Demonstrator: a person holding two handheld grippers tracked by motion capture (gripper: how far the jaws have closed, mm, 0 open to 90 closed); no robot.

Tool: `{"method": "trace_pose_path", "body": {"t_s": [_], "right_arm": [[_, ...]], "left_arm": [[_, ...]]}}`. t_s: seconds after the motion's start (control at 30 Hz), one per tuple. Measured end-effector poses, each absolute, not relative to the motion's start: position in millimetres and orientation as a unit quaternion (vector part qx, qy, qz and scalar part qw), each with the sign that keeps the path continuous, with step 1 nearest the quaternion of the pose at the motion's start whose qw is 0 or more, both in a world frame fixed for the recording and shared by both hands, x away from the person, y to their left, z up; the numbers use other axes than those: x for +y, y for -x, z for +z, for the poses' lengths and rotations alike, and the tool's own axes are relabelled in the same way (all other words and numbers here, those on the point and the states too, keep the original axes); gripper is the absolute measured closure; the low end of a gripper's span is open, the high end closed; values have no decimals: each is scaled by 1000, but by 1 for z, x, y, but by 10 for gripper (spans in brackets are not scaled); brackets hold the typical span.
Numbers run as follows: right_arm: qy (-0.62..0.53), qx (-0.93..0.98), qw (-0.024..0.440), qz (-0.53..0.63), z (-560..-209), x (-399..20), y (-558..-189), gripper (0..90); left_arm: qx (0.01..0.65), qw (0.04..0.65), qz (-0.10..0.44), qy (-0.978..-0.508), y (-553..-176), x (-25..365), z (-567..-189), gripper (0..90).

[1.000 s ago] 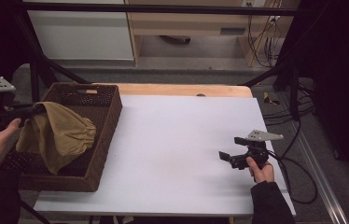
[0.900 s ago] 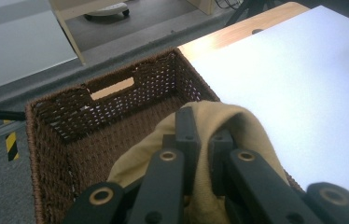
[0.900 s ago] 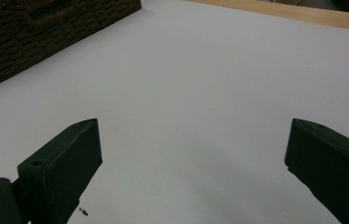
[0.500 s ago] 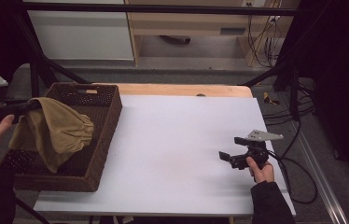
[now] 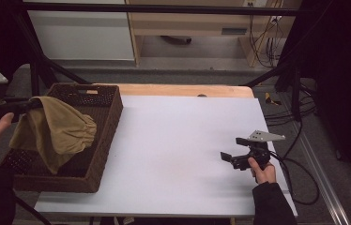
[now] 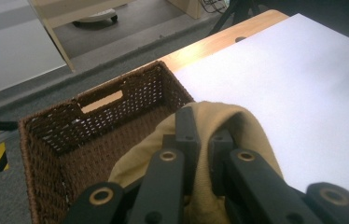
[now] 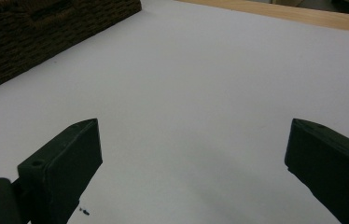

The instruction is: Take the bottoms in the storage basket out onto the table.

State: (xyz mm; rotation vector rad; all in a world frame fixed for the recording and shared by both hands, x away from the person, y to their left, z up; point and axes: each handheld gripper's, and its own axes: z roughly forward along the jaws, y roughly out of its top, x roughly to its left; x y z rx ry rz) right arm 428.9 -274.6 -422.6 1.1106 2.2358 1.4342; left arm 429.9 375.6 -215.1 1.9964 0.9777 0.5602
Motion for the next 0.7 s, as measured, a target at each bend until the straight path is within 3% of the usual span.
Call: {"method": "trace_pose_path", "body": {"t_s": [0.7], "right_arm": [[-382,771,131,492,-423,-273,-429,46]], "left_arm": [[359,418,220,-805,-428,355,-199,867]]}}
